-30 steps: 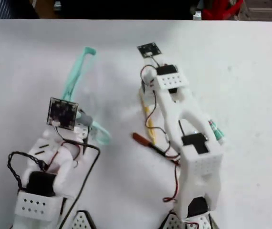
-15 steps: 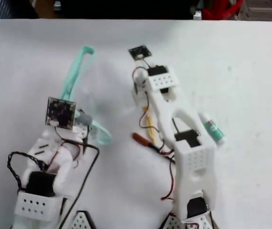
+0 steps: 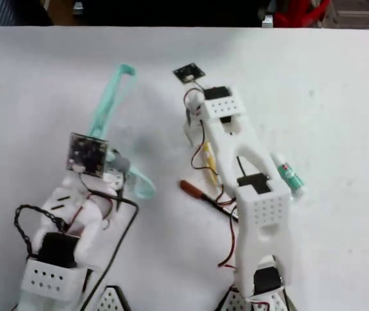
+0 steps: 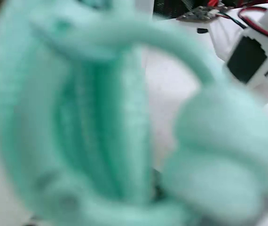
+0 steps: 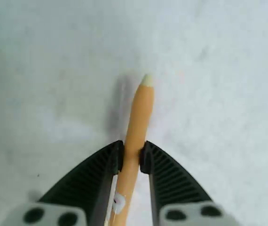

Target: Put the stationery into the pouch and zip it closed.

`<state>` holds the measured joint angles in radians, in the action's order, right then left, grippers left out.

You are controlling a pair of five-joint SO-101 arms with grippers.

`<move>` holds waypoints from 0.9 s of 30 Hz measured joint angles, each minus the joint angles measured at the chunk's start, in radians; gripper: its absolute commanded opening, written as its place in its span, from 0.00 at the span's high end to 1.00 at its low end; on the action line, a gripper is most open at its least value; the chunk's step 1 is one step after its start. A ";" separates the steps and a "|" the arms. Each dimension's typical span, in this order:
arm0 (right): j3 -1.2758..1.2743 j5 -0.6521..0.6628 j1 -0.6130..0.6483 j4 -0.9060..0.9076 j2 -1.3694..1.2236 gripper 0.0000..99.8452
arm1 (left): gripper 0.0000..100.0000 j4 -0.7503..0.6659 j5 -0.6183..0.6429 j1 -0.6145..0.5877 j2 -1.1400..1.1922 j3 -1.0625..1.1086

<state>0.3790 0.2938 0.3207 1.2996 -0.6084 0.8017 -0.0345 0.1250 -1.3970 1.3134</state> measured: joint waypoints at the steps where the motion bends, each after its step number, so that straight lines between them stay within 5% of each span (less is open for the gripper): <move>1: 0.012 0.000 -0.008 0.031 0.043 0.98 | 0.98 0.009 -0.005 0.034 0.000 0.000; 5: 0.040 0.002 -0.025 0.110 0.267 0.98 | 0.98 0.084 -0.077 0.183 0.000 -0.018; 10: 0.040 -0.006 -0.023 0.114 0.598 0.98 | 0.98 0.120 -0.054 0.204 0.000 -0.055; 21: -0.011 -0.339 0.109 -0.196 1.079 0.98 | 0.98 0.120 -0.048 0.204 0.000 -0.055; 27: -0.201 -0.379 0.169 -0.425 1.174 0.98 | 0.98 0.120 -0.048 0.204 0.000 -0.055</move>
<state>0.1780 -0.0852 0.4895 0.8746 0.5654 0.9214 -0.0821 0.3291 -1.3970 1.2582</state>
